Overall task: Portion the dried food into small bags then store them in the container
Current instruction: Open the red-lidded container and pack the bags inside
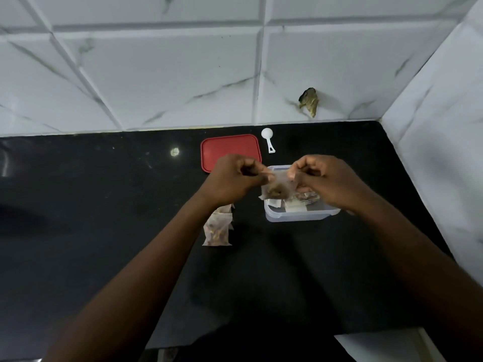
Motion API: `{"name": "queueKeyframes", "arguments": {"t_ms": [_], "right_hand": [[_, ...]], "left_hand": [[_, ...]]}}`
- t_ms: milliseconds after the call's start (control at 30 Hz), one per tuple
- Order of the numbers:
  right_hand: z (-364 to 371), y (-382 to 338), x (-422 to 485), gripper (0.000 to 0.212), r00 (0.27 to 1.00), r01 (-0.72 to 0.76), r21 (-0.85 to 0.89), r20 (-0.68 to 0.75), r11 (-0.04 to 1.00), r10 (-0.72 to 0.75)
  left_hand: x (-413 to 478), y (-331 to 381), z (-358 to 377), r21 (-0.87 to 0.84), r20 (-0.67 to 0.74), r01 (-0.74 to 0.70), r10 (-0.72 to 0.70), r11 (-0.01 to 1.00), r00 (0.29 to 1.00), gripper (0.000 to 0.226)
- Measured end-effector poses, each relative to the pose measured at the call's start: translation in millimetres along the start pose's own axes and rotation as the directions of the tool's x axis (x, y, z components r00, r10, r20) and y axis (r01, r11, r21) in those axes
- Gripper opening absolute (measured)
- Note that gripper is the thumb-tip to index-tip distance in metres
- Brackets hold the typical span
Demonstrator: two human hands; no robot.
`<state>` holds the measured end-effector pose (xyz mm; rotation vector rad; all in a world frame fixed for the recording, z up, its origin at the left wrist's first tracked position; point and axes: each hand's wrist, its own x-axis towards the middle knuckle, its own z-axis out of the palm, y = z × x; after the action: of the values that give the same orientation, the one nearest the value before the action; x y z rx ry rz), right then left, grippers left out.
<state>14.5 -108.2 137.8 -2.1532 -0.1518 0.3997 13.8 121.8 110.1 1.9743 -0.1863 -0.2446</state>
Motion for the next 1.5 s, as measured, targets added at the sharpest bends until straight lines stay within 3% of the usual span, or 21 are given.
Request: {"name": "queueKeyframes", "arguments": {"t_ms": [133,267,400,533,767,867,1033,1133,1333,1500], "right_hand": [[-19,16,10,0.007,0.998,-0.045,-0.026,-0.034,0.999,0.044],[-15,38,24,0.005,0.990,-0.136,-0.039,0.026,0.990,0.137],[-2,58,39,0.005,0.973,-0.211,0.001,0.093,0.977,0.210],[9,75,50,0.008,0.964,-0.216,-0.057,0.145,0.975,0.222],[24,93,67,0.020,0.973,-0.169,-0.178,0.129,0.969,0.193],[22,90,67,0.025,0.986,-0.127,-0.191,0.084,0.973,0.145],[23,67,58,0.022,0.992,-0.006,-0.094,-0.123,0.996,-0.005],[37,43,49,0.014,0.983,0.095,-0.061,-0.150,0.994,-0.103],[98,9,42,0.015,0.983,0.182,-0.129,0.026,0.975,-0.180],[143,4,43,0.025,0.983,0.051,-0.271,0.182,0.961,-0.001]], "left_hand": [[27,5,18,0.141,0.004,-0.034,0.034,0.989,0.999,0.008],[43,-4,32,0.348,0.067,-0.088,0.069,0.934,0.995,0.010],[50,-16,45,0.555,0.114,-0.047,-0.020,0.830,0.993,0.014],[54,-18,51,0.767,0.173,-0.107,-0.043,0.632,0.984,0.022],[65,-29,61,0.867,0.146,-0.090,-0.077,0.489,0.986,0.028],[64,-29,60,0.841,0.130,-0.085,-0.047,0.534,0.990,0.027],[44,-31,41,0.608,-0.052,0.007,0.030,0.794,0.998,0.018],[24,-42,19,0.492,-0.128,0.082,-0.021,0.867,0.992,0.013],[-16,-72,-27,0.504,-0.089,0.196,-0.176,0.841,0.980,0.012],[-37,-84,-42,0.562,-0.016,0.235,-0.274,0.793,0.962,0.021]]}}
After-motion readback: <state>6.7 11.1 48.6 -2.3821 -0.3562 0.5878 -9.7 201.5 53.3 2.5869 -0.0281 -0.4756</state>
